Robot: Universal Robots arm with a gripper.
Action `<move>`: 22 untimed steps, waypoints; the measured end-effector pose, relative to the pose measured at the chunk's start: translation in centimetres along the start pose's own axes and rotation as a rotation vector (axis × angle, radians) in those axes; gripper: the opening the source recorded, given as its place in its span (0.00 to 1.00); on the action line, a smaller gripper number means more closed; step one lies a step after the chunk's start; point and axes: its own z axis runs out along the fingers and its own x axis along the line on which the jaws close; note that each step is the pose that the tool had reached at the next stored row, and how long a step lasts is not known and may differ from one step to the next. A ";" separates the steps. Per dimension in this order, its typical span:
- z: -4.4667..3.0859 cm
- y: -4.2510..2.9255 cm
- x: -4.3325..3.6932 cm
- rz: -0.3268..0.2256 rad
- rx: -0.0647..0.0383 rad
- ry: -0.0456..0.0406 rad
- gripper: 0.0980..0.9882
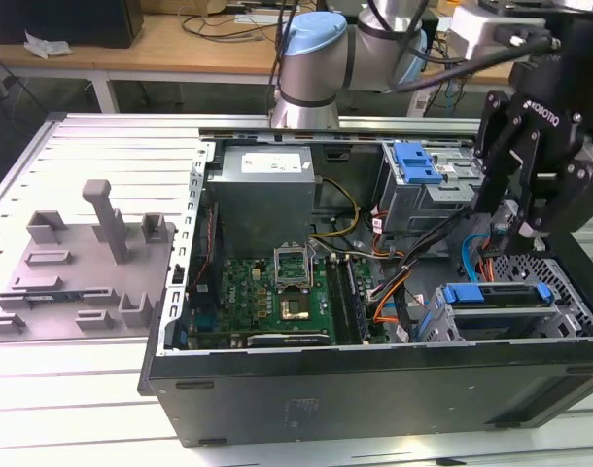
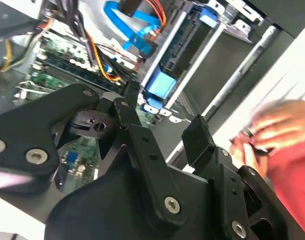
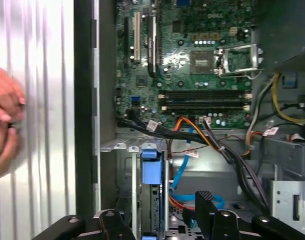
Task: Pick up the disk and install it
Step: 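Insert the first disk wire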
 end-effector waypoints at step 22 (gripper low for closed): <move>0.84 -0.16 -6.40 0.054 -0.015 0.2858 0.29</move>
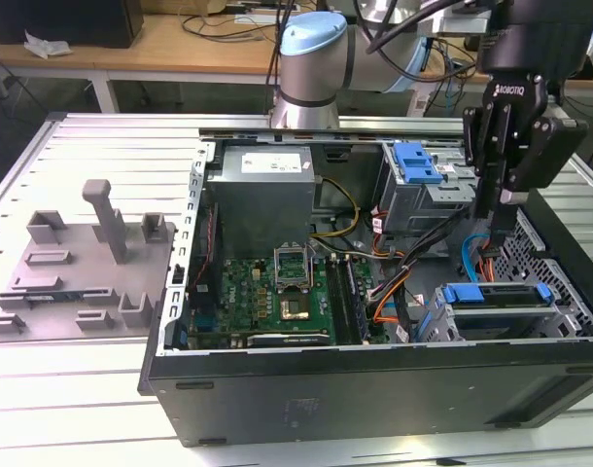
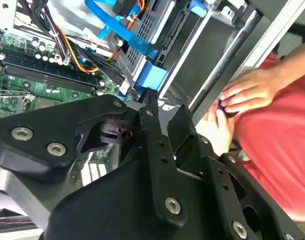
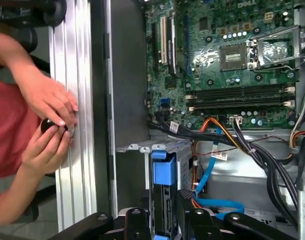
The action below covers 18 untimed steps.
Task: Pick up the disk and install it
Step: 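Insert the first disk wire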
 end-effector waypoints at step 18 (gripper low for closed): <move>0.03 -5.43 -5.60 0.005 -0.007 0.0732 0.29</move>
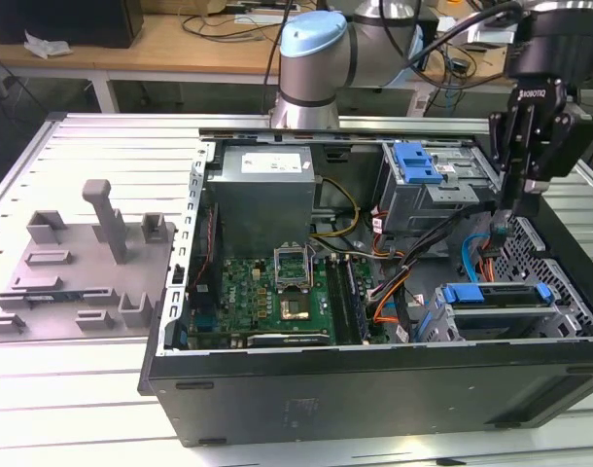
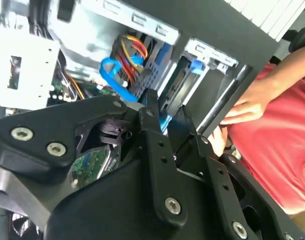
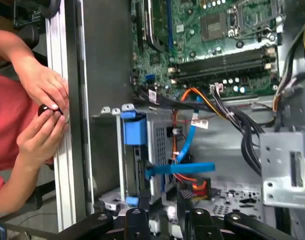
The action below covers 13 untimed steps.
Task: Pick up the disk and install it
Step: 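Insert the first disk wire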
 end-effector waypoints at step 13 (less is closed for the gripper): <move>0.00 -0.17 -3.29 0.057 -0.011 0.0254 0.29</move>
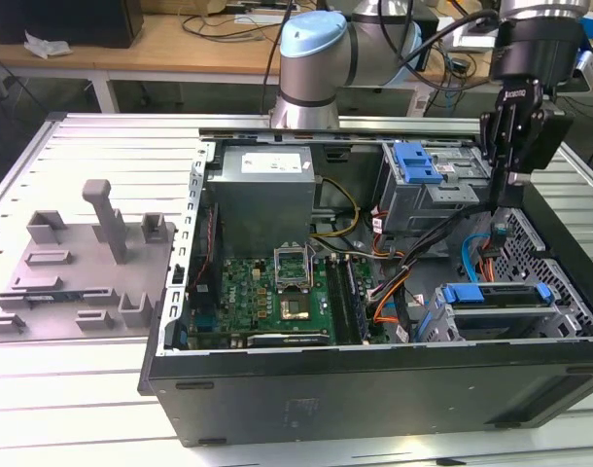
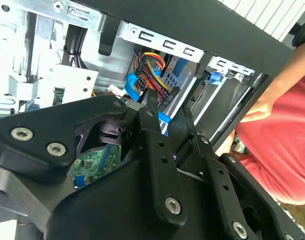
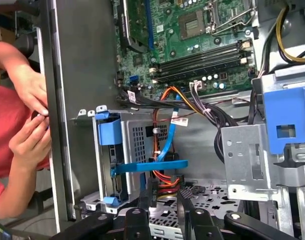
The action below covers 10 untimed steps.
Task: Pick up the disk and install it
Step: 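Insert the first disk wire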
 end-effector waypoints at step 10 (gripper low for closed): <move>0.74 -0.04 0.04 0.040 0.018 0.0178 0.29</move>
